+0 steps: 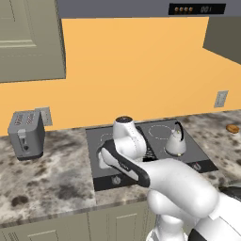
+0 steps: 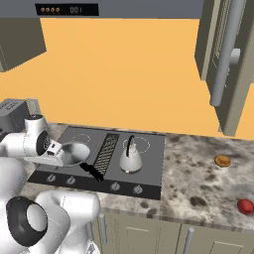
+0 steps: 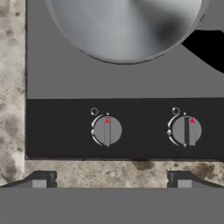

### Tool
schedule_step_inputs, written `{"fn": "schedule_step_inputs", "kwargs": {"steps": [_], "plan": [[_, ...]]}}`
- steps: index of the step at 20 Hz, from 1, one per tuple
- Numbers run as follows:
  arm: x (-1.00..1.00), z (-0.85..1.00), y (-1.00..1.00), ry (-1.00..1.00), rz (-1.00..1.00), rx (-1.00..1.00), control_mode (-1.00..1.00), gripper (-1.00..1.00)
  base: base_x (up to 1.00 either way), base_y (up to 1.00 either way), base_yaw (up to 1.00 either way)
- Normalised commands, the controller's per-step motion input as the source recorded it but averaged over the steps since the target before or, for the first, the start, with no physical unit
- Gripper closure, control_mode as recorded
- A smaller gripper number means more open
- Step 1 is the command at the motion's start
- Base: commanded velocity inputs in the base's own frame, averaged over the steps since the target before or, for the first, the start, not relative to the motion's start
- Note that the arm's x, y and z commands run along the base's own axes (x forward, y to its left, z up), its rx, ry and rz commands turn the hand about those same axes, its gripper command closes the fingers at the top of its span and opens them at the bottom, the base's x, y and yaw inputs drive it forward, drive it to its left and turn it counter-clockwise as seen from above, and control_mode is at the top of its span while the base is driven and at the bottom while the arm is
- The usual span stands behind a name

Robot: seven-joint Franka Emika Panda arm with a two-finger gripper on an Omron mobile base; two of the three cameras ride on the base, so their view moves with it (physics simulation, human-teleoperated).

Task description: Pick the pan from the cabinet and place it on the stove. Then turn on the stove burner for the pan.

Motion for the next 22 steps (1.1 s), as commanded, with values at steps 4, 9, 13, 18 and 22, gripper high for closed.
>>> {"fn": "schedule_step_inputs", "kwargs": {"steps": [4, 9, 13, 18, 22], "plan": [[0.15, -0.28, 0.02, 0.1, -0.06, 0.0, -1.0, -1.0, 0.0, 0.0, 0.0], [0.03, -0.35, 0.0, 0.08, -0.07, 0.0, -1.0, -1.0, 0.0, 0.0, 0.0], [0.01, -0.36, 0.0, 0.06, -0.06, 0.0, -1.0, -1.0, 0.0, 0.0, 0.0], [0.0, -0.37, 0.0, 0.03, -0.06, 0.0, -1.0, -1.0, 0.0, 0.0, 0.0], [0.0, -0.28, 0.0, 0.0, -0.04, 0.0, -1.0, -1.0, 0.0, 0.0, 0.0]]}}
